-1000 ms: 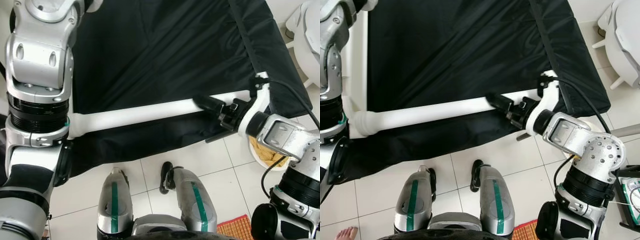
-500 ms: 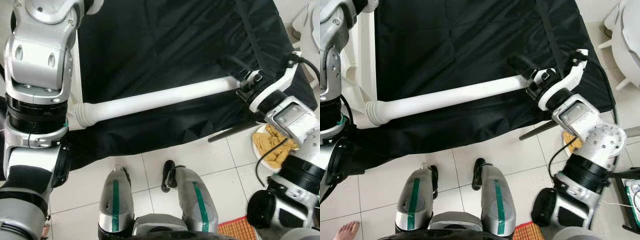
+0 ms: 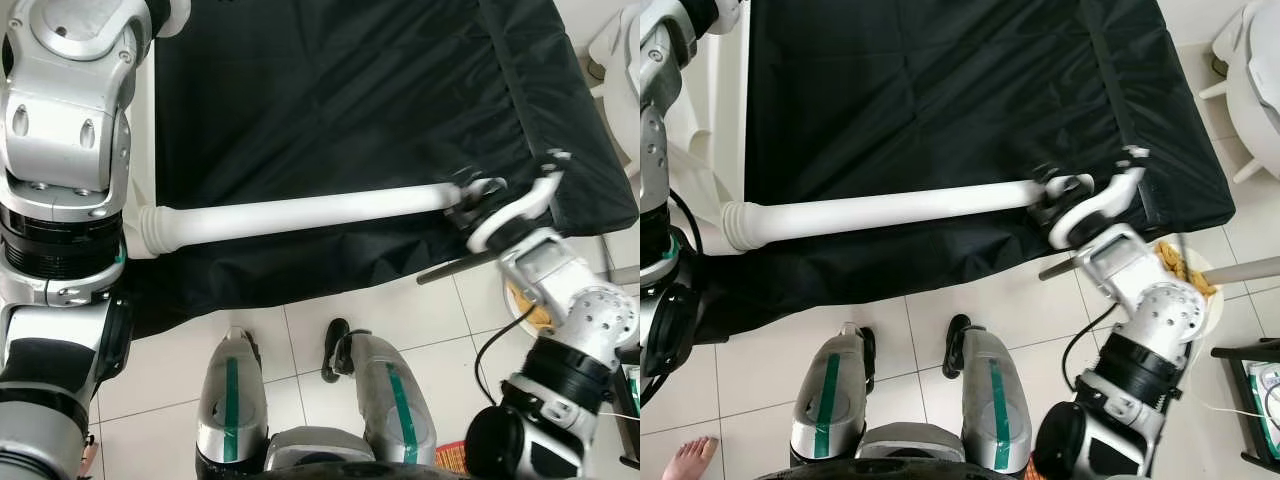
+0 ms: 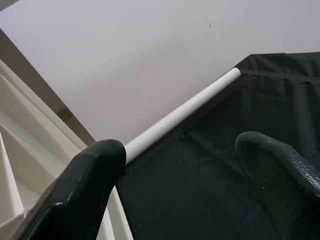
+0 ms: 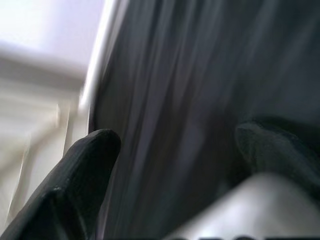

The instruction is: Building children table

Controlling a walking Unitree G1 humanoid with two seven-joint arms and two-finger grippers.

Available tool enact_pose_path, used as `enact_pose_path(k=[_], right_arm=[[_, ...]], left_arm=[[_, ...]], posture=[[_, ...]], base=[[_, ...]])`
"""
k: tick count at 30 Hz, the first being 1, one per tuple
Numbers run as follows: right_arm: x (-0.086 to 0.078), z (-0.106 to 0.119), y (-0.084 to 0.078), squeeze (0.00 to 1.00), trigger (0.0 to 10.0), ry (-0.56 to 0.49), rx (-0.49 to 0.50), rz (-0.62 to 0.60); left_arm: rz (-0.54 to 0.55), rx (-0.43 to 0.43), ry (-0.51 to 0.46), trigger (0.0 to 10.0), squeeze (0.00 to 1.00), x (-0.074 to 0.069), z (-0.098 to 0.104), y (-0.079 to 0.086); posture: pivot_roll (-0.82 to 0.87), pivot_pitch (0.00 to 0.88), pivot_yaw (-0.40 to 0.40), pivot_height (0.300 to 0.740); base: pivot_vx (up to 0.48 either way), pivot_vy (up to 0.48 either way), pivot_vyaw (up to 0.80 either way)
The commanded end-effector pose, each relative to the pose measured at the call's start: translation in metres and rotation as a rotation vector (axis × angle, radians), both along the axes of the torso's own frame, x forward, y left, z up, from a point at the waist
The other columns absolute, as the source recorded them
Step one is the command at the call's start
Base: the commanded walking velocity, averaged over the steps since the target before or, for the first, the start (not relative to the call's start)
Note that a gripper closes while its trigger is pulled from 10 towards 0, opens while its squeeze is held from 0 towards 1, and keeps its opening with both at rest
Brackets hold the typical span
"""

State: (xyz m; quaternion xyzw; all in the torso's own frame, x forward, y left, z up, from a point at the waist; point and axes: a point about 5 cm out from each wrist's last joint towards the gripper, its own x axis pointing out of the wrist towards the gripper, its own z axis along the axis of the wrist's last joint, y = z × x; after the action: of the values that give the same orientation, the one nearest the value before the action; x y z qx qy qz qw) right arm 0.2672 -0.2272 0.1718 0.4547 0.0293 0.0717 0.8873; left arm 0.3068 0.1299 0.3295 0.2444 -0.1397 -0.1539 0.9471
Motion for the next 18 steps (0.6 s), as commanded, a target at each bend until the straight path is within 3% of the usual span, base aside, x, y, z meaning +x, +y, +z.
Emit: enact_pose_path(k=[1, 3, 4, 6, 8, 10, 12, 13, 14, 15, 18], right_arm=[[-0.001, 0.004, -0.014, 0.00, 10.0, -0.044, -0.007, -0.086], [-0.003, 0.013, -0.040, 0.00, 10.0, -0.122, -0.018, -0.262], [-0.003, 0.013, -0.040, 0.00, 10.0, -0.122, -0.018, -0.262], [-0.006, 0.016, -0.061, 0.00, 10.0, -0.167, -0.003, -0.396], [-0.006, 0.019, -0.065, 0.00, 10.0, -0.192, -0.002, -0.423], [-0.004, 0.026, -0.058, 0.00, 10.0, -0.231, -0.060, -0.390], [0.000, 0.041, -0.027, 0.00, 10.0, -0.315, -0.270, -0.268], [0.000, 0.041, -0.027, 0.00, 10.0, -0.315, -0.270, -0.268], [0.006, 0.048, 0.003, 0.00, 10.0, -0.370, -0.435, -0.190], [0.009, 0.049, 0.012, 0.00, 10.0, -0.389, -0.472, -0.174], [0.011, 0.050, 0.016, 0.00, 10.0, -0.406, -0.492, -0.173]], left_arm=[[0.000, 0.002, -0.001, 10.0, 0.00, -0.002, -0.002, -0.001], [-0.001, 0.002, 0.002, 10.0, 0.00, -0.001, -0.003, -0.002], [-0.001, 0.002, 0.002, 10.0, 0.00, -0.001, -0.003, -0.002], [-0.004, 0.001, 0.004, 10.0, 0.00, -0.001, -0.003, -0.002], [-0.006, 0.000, 0.005, 10.0, 0.00, -0.001, -0.003, -0.003], [-0.006, -0.008, 0.011, 10.0, 0.00, -0.001, -0.004, -0.002], [-0.010, -0.042, 0.034, 10.0, 0.00, -0.002, -0.009, 0.000], [-0.010, -0.042, 0.034, 10.0, 0.00, -0.002, -0.009, 0.000], [-0.008, -0.070, 0.068, 10.0, 0.00, -0.004, -0.021, 0.002], [-0.002, -0.076, 0.083, 10.0, 0.00, -0.004, -0.027, 0.004], [0.004, -0.080, 0.092, 10.0, 0.00, -0.004, -0.030, 0.005]], posture=[[0.13, 0.189, -0.030, 0.740], [0.13, 0.188, -0.022, 0.740], [0.13, 0.188, -0.022, 0.740], [0.13, 0.185, -0.016, 0.740], [0.14, 0.185, -0.015, 0.740], [0.14, 0.181, -0.011, 0.740], [0.14, 0.181, -0.011, 0.740], [0.14, 0.181, -0.011, 0.740], [0.15, 0.178, -0.023, 0.740], [0.15, 0.178, -0.023, 0.740], [0.15, 0.178, -0.023, 0.740]], base=[[0.000, 0.000, 0.00], [0.000, 0.000, 0.00], [0.000, 0.000, 0.00], [0.000, 0.000, 0.00], [0.000, 0.000, 0.00], [0.000, 0.000, 0.00], [0.000, 0.000, 0.00], [0.000, 0.000, 0.00], [0.000, 0.000, 0.00], [0.000, 0.000, 0.00], [0.000, 0.000, 0.00]])
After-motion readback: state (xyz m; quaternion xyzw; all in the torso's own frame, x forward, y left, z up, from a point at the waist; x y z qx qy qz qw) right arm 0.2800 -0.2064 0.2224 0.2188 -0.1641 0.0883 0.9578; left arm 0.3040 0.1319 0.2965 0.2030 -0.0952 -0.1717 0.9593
